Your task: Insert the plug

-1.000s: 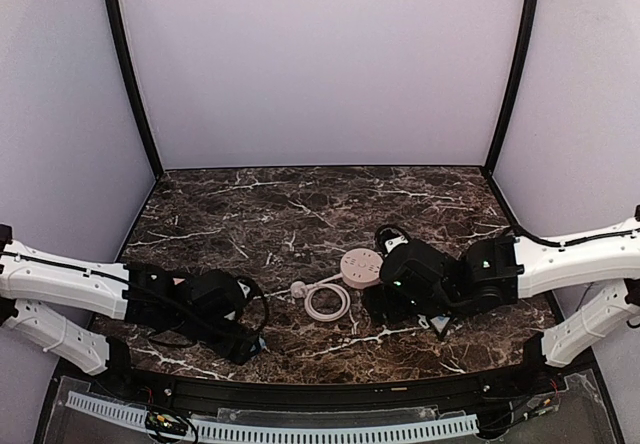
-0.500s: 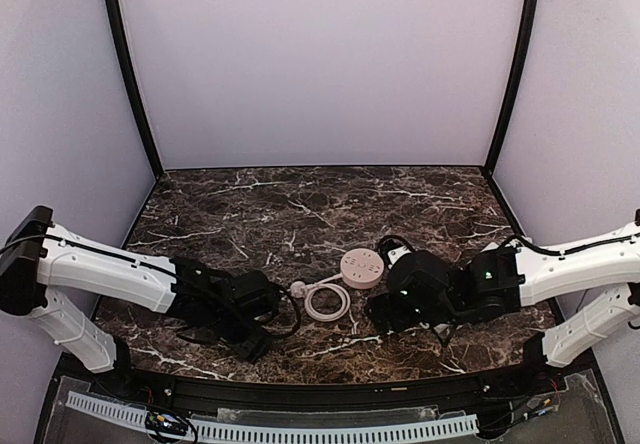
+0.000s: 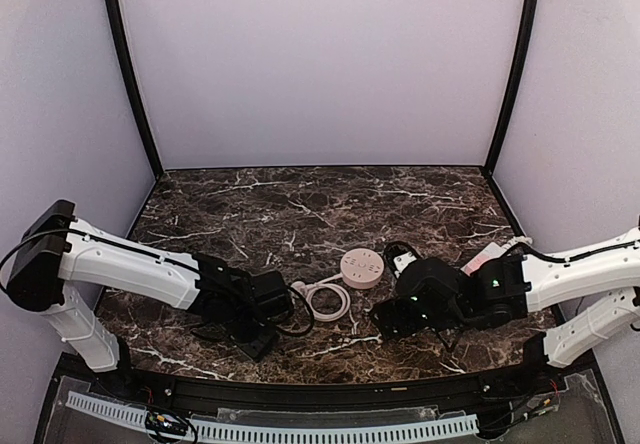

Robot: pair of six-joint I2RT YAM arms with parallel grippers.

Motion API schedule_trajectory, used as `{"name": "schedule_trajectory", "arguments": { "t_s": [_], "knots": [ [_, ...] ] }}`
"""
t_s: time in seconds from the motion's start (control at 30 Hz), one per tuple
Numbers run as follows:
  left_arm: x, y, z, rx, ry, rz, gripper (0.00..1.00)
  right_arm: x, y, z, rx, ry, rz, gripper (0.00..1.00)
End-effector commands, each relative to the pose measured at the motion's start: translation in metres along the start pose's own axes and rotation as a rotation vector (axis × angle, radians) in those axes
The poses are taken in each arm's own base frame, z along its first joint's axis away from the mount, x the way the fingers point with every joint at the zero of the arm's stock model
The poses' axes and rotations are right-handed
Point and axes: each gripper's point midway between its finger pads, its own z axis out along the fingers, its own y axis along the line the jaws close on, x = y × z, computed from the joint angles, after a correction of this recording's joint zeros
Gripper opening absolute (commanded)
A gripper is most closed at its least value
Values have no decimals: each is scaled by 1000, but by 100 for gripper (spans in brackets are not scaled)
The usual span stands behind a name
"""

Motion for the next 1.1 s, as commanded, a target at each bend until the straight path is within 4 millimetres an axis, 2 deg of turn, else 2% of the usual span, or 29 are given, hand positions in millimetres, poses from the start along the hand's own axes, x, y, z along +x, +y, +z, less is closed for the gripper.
{"name": "schedule_trajectory", "arguments": {
  "t_s": [0.0, 0.3, 0.37, 0.5, 0.63, 0.8, 1.07],
  "knots": [
    [7, 10, -6, -49, 48, 10, 59, -1, 1, -1, -30, -22, 17, 92],
    [9, 8, -5, -44, 63, 19, 54, 2, -1, -2, -36, -23, 25, 91],
    [8, 7, -3, -40, 67, 24, 51, 2, -1, -2, -36, -21, 25, 91],
    [6, 4, -2, -28, 61, 21, 37, 3, -1, -1, -35, -22, 27, 91],
    [0, 4, -8, -27, 33, 9, 32, 1, -2, -2, -35, -29, 28, 91],
    [-18, -3, -23, 14, -43, -15, 31, -3, -3, -4, -32, -52, 36, 91],
    [-62, -25, -54, 156, -242, -107, 28, -18, -12, -16, -22, -137, 76, 92]
  ]
}}
